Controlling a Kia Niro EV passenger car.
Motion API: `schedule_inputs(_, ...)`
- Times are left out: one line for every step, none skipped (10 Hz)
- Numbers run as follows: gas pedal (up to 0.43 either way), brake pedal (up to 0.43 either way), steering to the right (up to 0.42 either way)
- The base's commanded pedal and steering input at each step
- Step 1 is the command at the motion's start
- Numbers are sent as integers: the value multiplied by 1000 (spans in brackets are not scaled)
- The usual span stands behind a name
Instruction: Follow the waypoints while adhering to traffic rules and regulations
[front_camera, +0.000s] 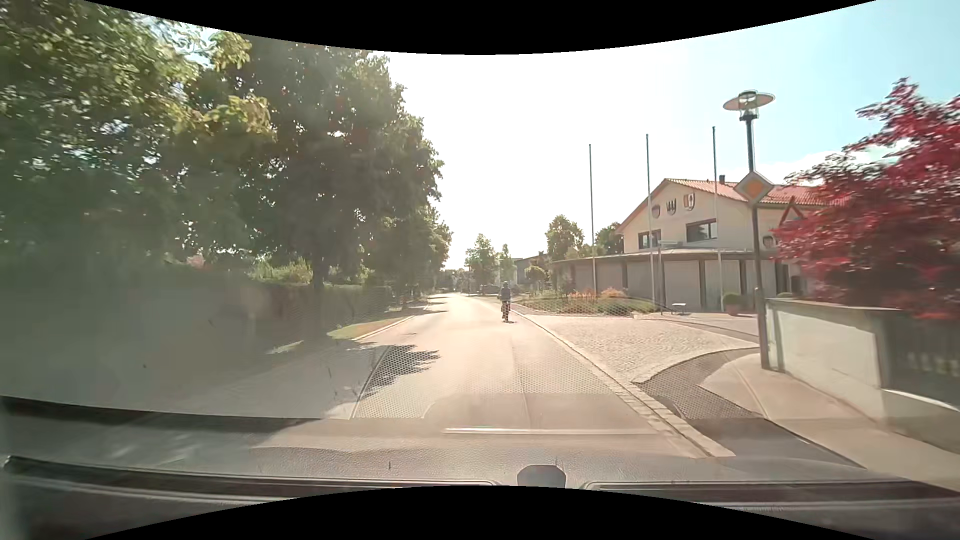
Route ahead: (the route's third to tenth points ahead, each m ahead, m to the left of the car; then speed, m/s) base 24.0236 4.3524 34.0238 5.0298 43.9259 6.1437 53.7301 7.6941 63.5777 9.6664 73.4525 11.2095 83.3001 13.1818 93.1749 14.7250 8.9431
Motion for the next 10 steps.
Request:
schedule_inputs(0, 6, -13)
schedule_inputs(0, 6, -13)
schedule_inputs(0, 6, -13)
schedule_inputs(0, 6, -13)
schedule_inputs(0, 6, -13)
schedule_inputs(0, 6, -13)
schedule_inputs(0, 6, -13)
schedule_inputs(0, 6, -13)
schedule_inputs(0, 6, -13)
schedule_inputs(0, 6, -13)
